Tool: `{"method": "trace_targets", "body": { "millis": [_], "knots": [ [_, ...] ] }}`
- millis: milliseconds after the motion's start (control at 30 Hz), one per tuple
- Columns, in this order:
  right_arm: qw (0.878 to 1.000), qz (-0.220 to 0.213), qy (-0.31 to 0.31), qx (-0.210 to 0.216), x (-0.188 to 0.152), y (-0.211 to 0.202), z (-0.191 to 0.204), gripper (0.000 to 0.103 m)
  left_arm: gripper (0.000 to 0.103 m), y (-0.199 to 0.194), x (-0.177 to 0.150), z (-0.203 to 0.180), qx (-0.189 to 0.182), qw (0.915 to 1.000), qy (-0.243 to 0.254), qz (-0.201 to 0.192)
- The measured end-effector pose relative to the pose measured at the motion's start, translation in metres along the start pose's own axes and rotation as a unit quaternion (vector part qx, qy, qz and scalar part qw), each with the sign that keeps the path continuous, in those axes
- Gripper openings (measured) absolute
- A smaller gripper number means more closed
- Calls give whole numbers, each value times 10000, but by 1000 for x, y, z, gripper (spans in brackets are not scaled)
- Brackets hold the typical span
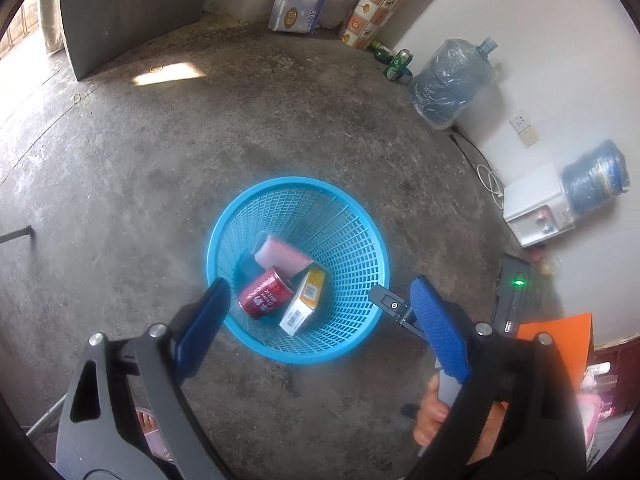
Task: Collect trash
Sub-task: 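Swing both tools back over the table toward the crumpled tan paper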
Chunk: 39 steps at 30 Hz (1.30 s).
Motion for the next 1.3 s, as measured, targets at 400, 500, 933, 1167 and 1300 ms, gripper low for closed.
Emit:
{"method": "trace_targets", "body": {
  "millis": [400, 500, 933, 1167, 1300],
  "knots": [
    [9964, -636, -379, 407, -46, -113, -1, 73, 87, -160, -42, -33, -419, 9914, 790, -957],
    [9947, -688, -446, 618, -63, -142, 3, 73, 87, -209, -67, -28, -484, 9865, 961, -1235],
    [9693, -291, -1906, 1527, -146, -201, 102, 82, 87, -347, -202, 80, 633, 9764, -104, -2063],
    [9328, 18, -3002, 1996, -199, -216, 194, 85, 87, -403, -268, 139, 1236, 9523, -1001, -2604],
    [9080, 185, -3525, 2256, -235, -222, 246, 85, 87, -427, -285, 158, 1562, 9403, -1120, -2807]
  ]
}}
Point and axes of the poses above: each gripper's, at about its wrist camera, not at the fingertips, and y roughly the way its jaws point, z to its left, x to its top, the point moved 2 cm from there along y, roughly the way its jaws point, and after that the axes turned 3 degrees about -x, right-handed, at the moved point
